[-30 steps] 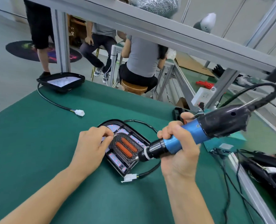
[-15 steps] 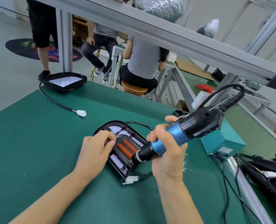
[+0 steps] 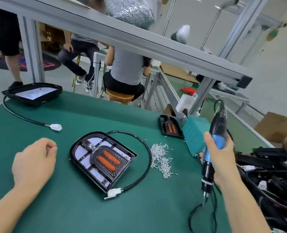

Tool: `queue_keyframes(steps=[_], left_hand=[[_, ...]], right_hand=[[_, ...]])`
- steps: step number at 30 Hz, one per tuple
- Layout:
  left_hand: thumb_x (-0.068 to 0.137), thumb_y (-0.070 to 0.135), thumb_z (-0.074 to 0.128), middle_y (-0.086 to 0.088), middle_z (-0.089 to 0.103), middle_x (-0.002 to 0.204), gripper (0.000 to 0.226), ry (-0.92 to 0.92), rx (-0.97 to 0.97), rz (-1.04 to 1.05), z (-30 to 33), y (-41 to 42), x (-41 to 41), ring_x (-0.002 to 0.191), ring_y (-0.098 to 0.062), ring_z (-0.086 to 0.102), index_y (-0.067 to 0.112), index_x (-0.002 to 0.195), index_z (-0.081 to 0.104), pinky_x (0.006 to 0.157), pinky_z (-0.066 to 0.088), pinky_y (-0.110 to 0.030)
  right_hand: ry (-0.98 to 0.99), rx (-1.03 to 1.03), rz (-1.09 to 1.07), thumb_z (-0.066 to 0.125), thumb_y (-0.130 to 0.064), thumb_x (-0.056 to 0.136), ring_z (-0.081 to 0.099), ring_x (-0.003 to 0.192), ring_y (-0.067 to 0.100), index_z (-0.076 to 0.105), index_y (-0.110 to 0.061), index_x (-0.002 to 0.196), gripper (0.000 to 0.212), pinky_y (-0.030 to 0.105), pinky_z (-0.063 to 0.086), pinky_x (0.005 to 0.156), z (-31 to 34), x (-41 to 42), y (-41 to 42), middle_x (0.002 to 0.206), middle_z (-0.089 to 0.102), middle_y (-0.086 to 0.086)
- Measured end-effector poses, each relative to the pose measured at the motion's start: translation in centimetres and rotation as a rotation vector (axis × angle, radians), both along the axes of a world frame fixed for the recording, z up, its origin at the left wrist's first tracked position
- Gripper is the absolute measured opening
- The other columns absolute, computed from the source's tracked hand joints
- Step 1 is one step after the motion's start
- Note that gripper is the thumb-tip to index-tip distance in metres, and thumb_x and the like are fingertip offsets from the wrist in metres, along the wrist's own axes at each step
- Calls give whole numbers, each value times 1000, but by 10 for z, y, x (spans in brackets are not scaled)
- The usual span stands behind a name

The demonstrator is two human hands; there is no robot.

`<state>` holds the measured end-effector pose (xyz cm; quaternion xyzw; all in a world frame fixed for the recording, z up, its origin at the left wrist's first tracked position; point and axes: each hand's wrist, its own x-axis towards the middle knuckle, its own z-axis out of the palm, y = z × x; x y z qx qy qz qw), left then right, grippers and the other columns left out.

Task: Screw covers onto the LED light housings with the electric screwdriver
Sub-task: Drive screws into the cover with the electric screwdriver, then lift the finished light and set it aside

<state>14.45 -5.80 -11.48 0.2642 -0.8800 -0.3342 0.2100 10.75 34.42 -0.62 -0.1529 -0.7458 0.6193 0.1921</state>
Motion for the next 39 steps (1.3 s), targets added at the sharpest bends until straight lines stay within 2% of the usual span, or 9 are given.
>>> queue_keyframes(steps=[3, 5, 11, 19, 22, 25, 32, 36, 39], left_hand=[[86, 5, 57, -2, 59, 65, 20, -102, -125, 3, -2, -2, -4, 70, -33, 56, 21, 74, 54, 68, 46, -44], [83, 4, 59, -4, 59, 66, 16, -148, -195, -23, 3, -1, -5, 70, -33, 56, 17, 73, 58, 66, 44, -42], [89, 13, 59, -18, 63, 98, 14, -117, -256, -20, 14, 17, 1, 92, -38, 53, 9, 93, 71, 74, 34, -41], [91, 53, 46, -11, 54, 127, 62, -226, -48, -94, 23, 51, 15, 118, -33, 45, 11, 137, 43, 95, 32, -46], [87, 59, 48, -10, 48, 136, 77, -221, 18, -105, 24, 64, 20, 126, -31, 39, 11, 145, 29, 100, 28, -48], [84, 56, 55, -13, 44, 138, 84, -195, 72, -100, 27, 70, 24, 127, -32, 39, 8, 146, 25, 101, 28, -49], [84, 54, 57, -10, 57, 120, 78, -215, 159, -159, 23, 64, 38, 114, -30, 51, 10, 142, 26, 94, 40, -43], [88, 49, 54, 2, 62, 86, 69, -188, 169, -204, 22, 69, 41, 88, -25, 60, 16, 139, 23, 78, 47, -38], [89, 44, 52, 2, 64, 80, 62, -156, 164, -203, 24, 78, 41, 80, -26, 62, 20, 136, 20, 75, 48, -36]], right_hand=[[-253, 209, 41, 68, -41, 89, 58, 51, 17, 17, -24, 153, 84, 35, 50, 65, -27, -10, 20, 96, 55, -8], [-412, 403, 92, 65, -42, 91, 60, 54, 20, 24, -15, 148, 75, 35, 50, 70, -45, -15, 24, 93, 53, -9], [-705, 1105, 118, 37, -55, 100, 59, 110, 30, 40, -9, 126, 53, 35, 37, 77, -67, -33, 8, 122, 62, 13], [-777, 1315, 92, 41, -63, 95, 47, 125, 29, 45, -10, 132, 65, 36, 43, 92, -68, -47, -4, 135, 46, 11], [-464, 1521, -6, 44, -59, 96, 49, 116, 27, 55, -11, 124, 56, 36, 43, 93, -52, -48, -23, 124, 50, 9], [-249, 1477, 154, 44, -39, 100, 57, 102, 29, 65, -9, 108, 37, 32, 44, 79, -43, -50, -65, 112, 58, 10], [-616, 1314, 408, 61, -47, 91, 60, 114, 30, 59, -10, 117, 45, 32, 46, 85, -58, -43, -115, 123, 63, 10], [-688, 1123, 374, 66, -32, 87, 63, 105, 27, 54, -12, 93, 25, 27, 42, 74, -59, -37, -107, 113, 66, 7], [-694, 957, 392, 67, -22, 83, 65, 91, 25, 45, -14, 73, 26, 25, 45, 67, -59, -36, -104, 97, 70, 8]])
